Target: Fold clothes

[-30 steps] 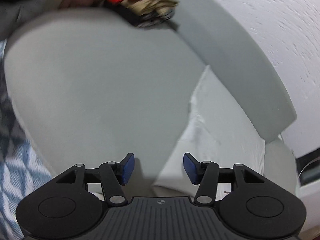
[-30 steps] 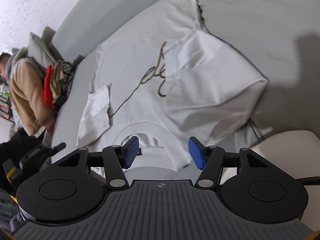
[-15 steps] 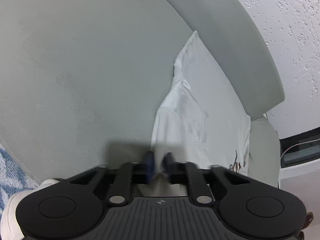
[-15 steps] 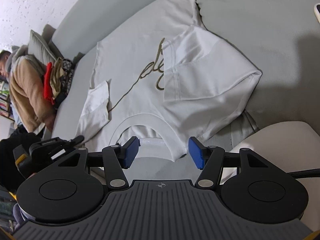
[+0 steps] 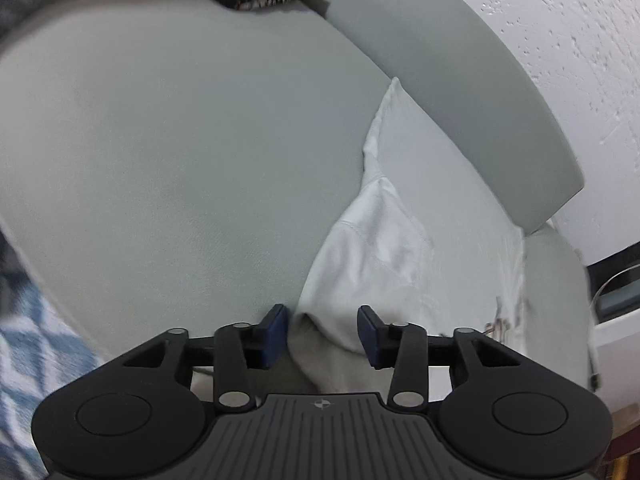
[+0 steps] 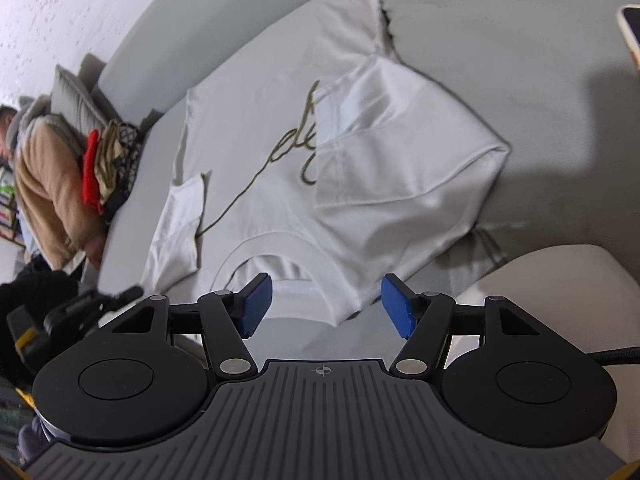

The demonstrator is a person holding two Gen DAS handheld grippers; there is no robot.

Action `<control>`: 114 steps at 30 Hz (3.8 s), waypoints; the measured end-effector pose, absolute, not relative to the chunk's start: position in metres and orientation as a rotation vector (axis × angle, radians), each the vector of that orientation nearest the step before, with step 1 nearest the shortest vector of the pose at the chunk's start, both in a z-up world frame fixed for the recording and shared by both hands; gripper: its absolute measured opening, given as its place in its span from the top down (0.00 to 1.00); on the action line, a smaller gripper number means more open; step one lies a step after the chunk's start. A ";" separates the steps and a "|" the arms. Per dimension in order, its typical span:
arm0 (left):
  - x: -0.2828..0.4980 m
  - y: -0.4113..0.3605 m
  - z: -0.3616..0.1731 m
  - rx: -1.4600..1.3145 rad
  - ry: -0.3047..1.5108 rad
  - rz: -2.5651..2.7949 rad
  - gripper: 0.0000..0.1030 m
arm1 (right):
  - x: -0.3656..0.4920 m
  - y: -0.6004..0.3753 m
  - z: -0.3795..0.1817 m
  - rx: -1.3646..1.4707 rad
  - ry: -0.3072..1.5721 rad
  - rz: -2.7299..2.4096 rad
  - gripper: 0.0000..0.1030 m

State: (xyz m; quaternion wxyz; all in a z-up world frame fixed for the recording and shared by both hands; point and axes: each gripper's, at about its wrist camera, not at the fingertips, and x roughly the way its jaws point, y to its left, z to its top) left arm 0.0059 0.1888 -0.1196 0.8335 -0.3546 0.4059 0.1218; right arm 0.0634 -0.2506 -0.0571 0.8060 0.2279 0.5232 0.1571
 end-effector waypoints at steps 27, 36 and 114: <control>0.044 0.085 -0.100 -0.429 1.030 -0.034 0.75 | 0.093 -0.222 -0.070 0.239 1.111 0.246 0.73; 0.029 0.060 -0.129 -0.340 1.198 -0.018 0.78 | 0.063 -0.214 -0.067 0.090 1.249 0.267 0.73; 0.425 0.276 -0.156 -0.489 0.866 -0.015 0.62 | 0.550 -0.225 -0.108 0.192 0.945 0.199 0.55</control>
